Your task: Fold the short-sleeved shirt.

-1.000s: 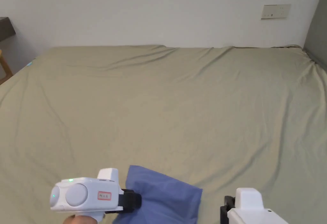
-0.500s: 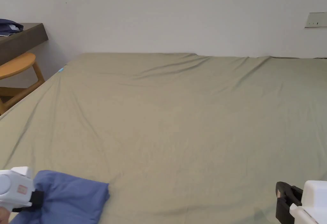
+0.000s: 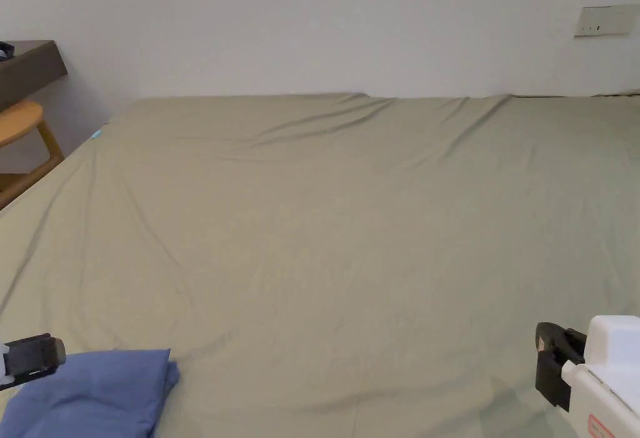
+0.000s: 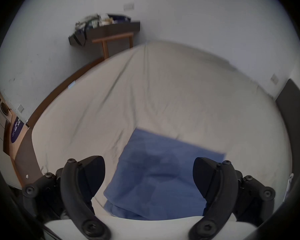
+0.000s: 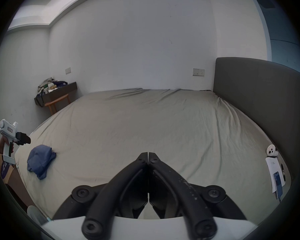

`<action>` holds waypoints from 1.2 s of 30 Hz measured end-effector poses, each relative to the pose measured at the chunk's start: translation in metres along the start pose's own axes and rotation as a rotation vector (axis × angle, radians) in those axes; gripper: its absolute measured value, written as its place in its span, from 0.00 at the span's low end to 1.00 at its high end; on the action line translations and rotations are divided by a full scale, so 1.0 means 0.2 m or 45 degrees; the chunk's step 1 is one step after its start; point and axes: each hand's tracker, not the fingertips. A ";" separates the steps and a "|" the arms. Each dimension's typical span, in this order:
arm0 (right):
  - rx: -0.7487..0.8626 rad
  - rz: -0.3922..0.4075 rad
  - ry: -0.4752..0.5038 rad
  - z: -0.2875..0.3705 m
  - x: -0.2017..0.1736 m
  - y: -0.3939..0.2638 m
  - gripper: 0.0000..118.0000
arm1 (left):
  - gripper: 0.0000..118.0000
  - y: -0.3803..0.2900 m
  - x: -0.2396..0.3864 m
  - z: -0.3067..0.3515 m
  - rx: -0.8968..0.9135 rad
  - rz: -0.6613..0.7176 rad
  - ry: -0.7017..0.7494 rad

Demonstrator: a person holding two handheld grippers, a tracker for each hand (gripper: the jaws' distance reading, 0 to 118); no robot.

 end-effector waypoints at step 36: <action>0.650 0.131 -0.307 0.83 0.41 0.33 0.02 | 0.00 -0.65 1.60 1.32 1.093 -0.309 -0.510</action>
